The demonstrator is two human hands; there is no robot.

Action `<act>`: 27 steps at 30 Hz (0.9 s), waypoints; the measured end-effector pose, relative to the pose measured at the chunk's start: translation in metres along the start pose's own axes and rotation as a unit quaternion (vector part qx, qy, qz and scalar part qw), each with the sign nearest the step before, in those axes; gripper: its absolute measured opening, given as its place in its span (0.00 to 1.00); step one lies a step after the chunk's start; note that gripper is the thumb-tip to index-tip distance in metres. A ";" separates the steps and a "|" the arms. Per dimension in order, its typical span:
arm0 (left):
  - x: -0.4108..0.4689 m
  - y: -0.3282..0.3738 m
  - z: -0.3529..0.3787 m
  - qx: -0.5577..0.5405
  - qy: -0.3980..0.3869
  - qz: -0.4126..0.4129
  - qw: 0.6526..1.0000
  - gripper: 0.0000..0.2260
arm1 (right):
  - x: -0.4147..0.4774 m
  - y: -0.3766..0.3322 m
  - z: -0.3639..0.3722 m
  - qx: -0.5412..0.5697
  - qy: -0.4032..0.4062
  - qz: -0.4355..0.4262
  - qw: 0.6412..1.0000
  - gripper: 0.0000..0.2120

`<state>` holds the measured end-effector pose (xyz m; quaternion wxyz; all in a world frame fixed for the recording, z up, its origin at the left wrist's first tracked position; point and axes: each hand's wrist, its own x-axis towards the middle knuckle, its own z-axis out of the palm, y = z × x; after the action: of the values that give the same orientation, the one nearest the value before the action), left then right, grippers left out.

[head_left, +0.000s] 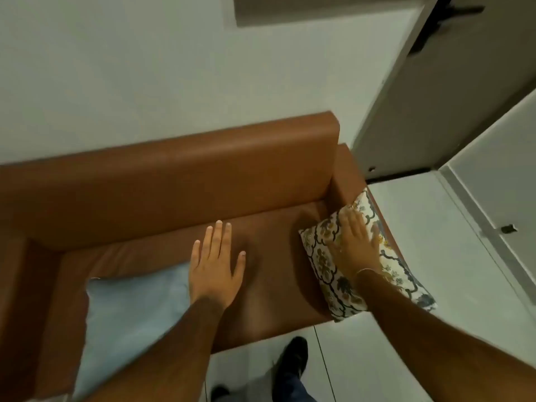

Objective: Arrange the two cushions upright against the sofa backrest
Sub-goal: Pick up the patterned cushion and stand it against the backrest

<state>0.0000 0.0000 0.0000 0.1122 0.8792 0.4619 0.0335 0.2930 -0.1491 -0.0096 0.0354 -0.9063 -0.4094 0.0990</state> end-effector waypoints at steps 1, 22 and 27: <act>0.000 0.000 0.008 0.001 -0.026 -0.003 1.000 0.34 | 0.004 0.014 0.002 -0.007 -0.006 0.031 0.999 0.37; 0.048 0.047 0.141 -0.535 -0.287 -0.462 0.646 0.43 | 0.061 0.101 0.069 0.274 -0.110 0.251 0.922 0.18; 0.073 0.031 0.140 -0.583 -0.287 -0.460 0.605 0.44 | 0.061 0.059 0.052 0.440 -0.119 0.181 0.871 0.08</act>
<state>0.0897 0.0195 -0.1328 0.7287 0.2640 0.6317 -0.0146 0.3651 -0.1430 -0.0780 0.3634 -0.8365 -0.1530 0.3805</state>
